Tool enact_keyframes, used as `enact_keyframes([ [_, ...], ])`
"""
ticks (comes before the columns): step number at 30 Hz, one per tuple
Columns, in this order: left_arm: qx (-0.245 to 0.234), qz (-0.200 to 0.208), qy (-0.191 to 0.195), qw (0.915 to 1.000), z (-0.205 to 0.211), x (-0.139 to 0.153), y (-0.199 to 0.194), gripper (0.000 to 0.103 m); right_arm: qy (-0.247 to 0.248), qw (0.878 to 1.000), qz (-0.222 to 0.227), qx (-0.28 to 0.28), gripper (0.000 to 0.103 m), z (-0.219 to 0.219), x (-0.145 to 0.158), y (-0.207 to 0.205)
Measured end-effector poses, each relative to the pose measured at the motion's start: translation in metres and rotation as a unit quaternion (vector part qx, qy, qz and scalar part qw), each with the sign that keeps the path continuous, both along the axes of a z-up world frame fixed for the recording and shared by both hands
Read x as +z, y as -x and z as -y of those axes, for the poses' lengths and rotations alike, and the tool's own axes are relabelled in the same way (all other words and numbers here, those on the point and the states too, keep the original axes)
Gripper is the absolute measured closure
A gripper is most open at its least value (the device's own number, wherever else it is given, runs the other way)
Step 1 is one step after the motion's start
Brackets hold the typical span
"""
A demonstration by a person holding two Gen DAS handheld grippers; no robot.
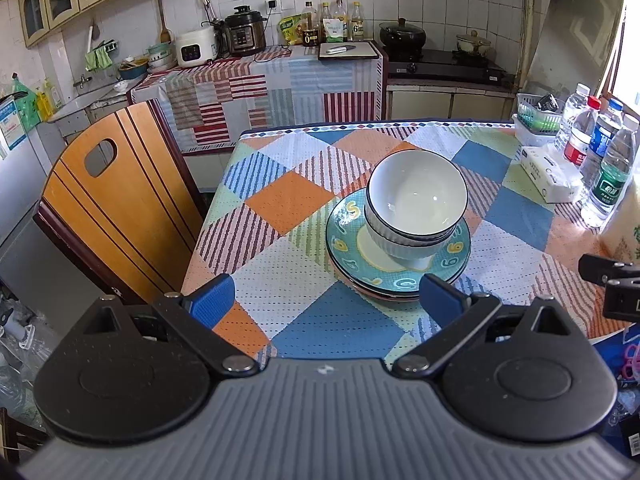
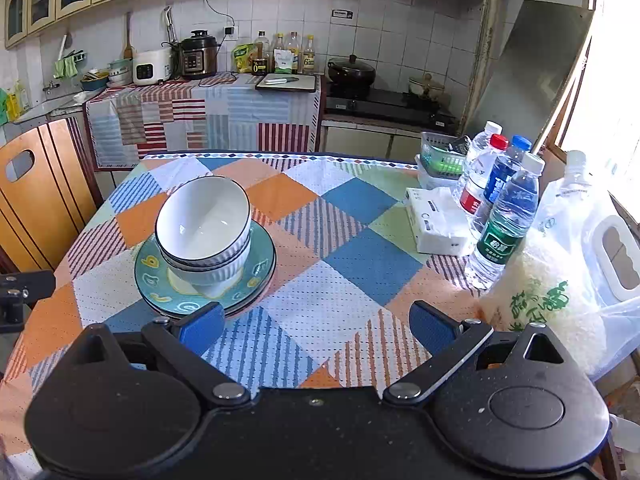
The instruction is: Organize plates and bowls
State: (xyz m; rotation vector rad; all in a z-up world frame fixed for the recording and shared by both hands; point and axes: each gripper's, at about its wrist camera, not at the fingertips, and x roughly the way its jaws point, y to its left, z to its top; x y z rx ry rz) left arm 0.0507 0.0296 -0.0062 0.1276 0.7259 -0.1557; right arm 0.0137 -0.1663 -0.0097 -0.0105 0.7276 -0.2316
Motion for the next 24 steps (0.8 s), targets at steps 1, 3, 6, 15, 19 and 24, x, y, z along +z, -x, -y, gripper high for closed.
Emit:
enact_keyframes([
  [1,0.0,-0.001,-0.001,1.0,-0.0005,-0.0004,0.0003,0.003,-0.002,1.0,-0.001,-0.001,0.003,0.0012,0.0,0.0],
  [3,-0.005,-0.001,-0.003,1.0,-0.0006,-0.0007,0.0012,0.003,-0.006,1.0,-0.003,-0.003,0.003,0.003,-0.0007,0.0001],
  [6,-0.01,-0.004,0.0,0.9999,-0.0015,-0.001,0.0017,0.003,-0.003,1.0,-0.005,-0.004,0.003,0.0027,-0.0016,0.0004],
  [15,-0.013,-0.013,0.01,0.9998,-0.0029,-0.0031,0.003,0.003,0.002,1.0,-0.006,-0.001,0.003,-0.0003,-0.0014,0.0021],
  [19,-0.006,-0.016,0.014,0.9998,-0.0052,-0.0036,0.0026,0.003,0.0,1.0,-0.007,-0.002,0.003,0.0008,-0.0017,0.0018],
  [24,0.0,-0.016,0.012,0.9998,-0.0082,-0.0049,0.0036,0.003,-0.001,1.0,-0.008,-0.004,0.003,0.0039,-0.0026,0.0019],
])
